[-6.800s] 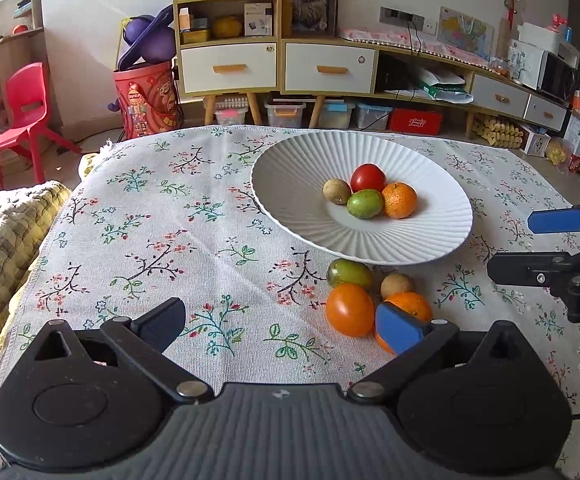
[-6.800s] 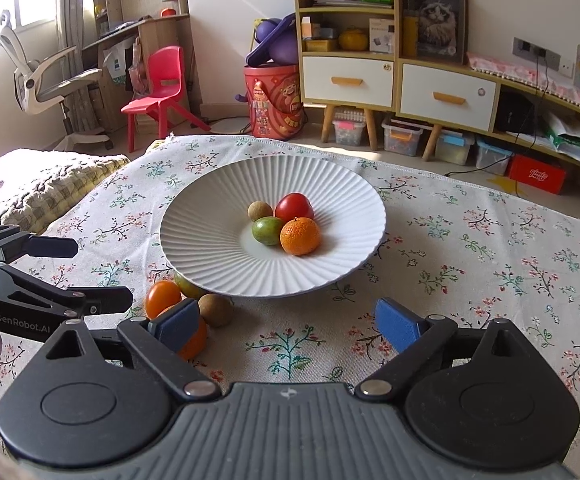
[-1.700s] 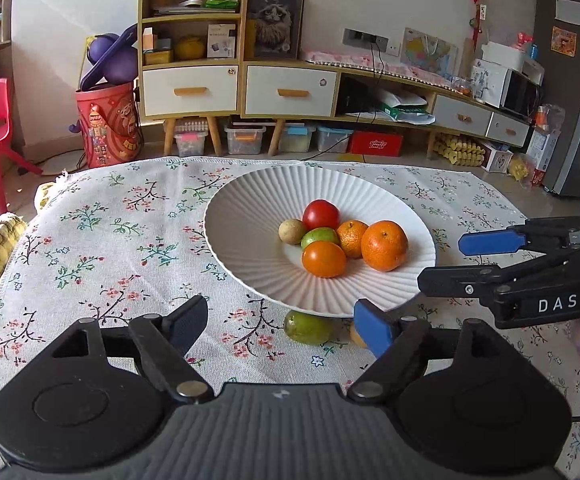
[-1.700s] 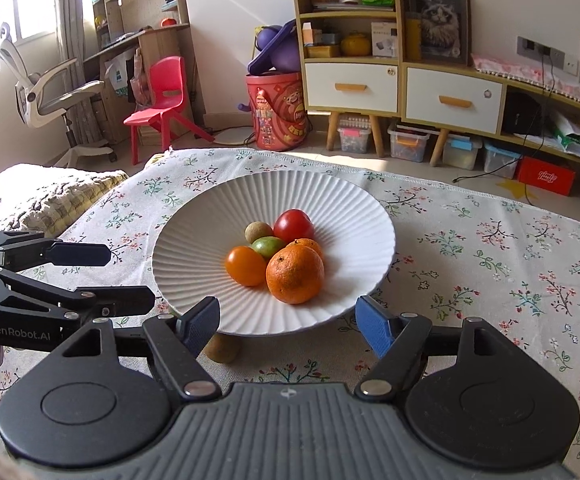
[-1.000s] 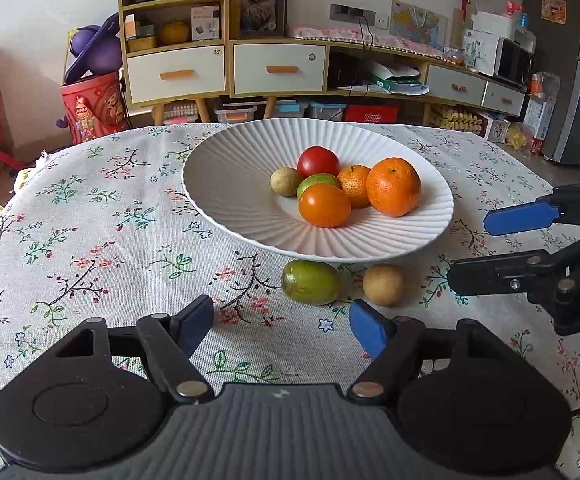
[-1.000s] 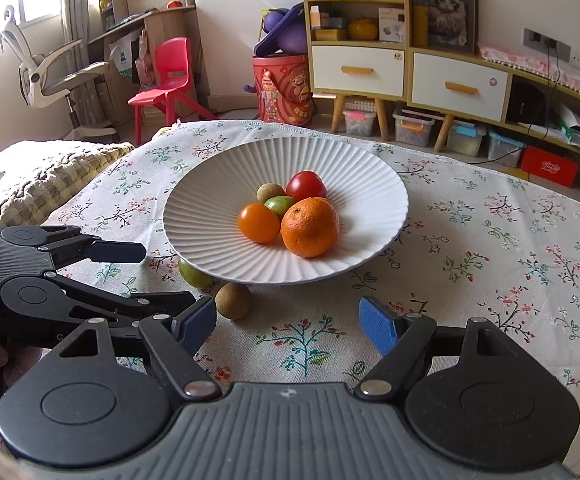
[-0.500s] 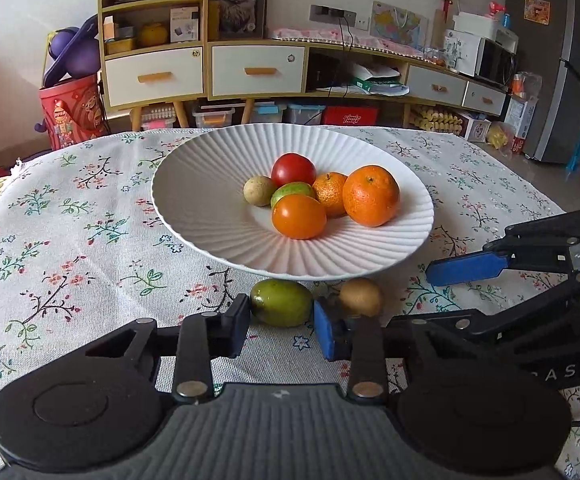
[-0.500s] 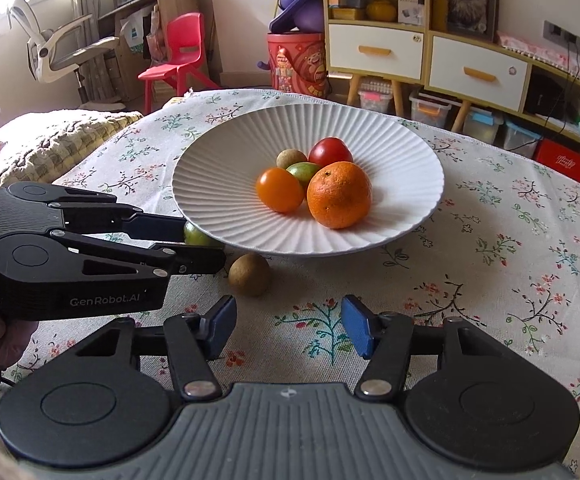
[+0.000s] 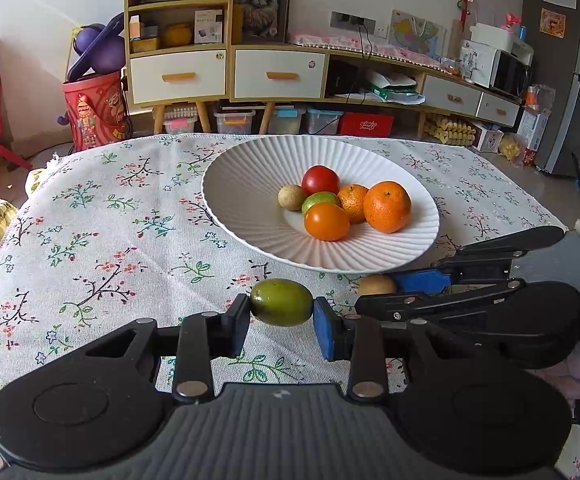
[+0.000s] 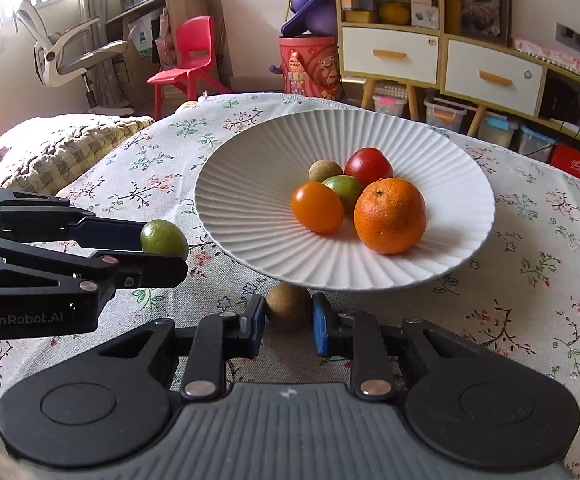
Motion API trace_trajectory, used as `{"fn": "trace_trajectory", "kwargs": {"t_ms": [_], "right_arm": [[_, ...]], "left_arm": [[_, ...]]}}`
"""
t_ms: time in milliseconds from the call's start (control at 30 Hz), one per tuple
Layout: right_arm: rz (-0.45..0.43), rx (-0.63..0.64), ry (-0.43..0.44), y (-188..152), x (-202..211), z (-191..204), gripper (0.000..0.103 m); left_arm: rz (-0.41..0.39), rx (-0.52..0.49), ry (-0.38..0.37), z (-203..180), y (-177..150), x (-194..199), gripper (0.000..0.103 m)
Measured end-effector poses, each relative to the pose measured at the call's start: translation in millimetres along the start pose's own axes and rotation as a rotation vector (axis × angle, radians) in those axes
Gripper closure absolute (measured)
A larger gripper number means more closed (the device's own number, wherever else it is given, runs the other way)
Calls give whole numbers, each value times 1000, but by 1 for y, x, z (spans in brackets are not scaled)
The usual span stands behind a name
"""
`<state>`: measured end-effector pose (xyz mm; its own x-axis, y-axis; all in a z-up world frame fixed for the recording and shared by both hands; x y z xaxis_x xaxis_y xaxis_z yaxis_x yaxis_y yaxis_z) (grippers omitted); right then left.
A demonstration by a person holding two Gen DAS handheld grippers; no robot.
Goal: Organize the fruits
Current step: 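Grasp the second green lime with the left tool while the right tool grasps the brown kiwi, then carry the lime and kiwi into the bowl and open both tools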
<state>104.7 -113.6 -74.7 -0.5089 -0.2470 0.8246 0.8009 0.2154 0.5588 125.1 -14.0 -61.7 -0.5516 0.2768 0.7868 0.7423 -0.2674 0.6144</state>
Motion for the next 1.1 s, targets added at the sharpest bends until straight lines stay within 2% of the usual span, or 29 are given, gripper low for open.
{"fn": "trace_trajectory", "kwargs": {"t_ms": [200, 433, 633, 900, 967, 1000, 1033, 1100], "right_arm": [[-8, 9, 27, -6, 25, 5, 81], [-110, -26, -8, 25, 53, -18, 80], [-136, -88, -76, 53, 39, -53, 80], [-88, -113, -115, 52, 11, -76, 80], [-90, -128, -101, 51, 14, -78, 78], [-95, -131, -100, 51, 15, -78, 77], [-101, -134, -100, 51, 17, -77, 71], [-114, -139, -107, 51, 23, -77, 65]], "left_arm": [[-43, -12, -12, -7, 15, 15, 84], [-68, -28, 0, -13, 45, 3, 84], [-51, -22, 17, -9, 60, -23, 83], [-26, -31, 30, -8, 62, -43, 82], [-29, -26, 34, -8, 62, -42, 79], [-31, -24, 34, -8, 63, -41, 71], [-36, -19, 37, -8, 64, -38, 62], [-49, -9, 51, -7, 65, -31, 51]]}}
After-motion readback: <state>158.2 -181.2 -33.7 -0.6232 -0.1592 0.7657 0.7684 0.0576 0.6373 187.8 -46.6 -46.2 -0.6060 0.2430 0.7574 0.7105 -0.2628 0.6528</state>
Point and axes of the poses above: each gripper's, at about its wrist camera, not at the fingertips, and x roughly against the way its jaws point, z to its left, y to its top, the point moved 8 cm from there along -x, roughly the way its jaws point, and after that the axes turned 12 degrees about z, right-handed, at the moved point
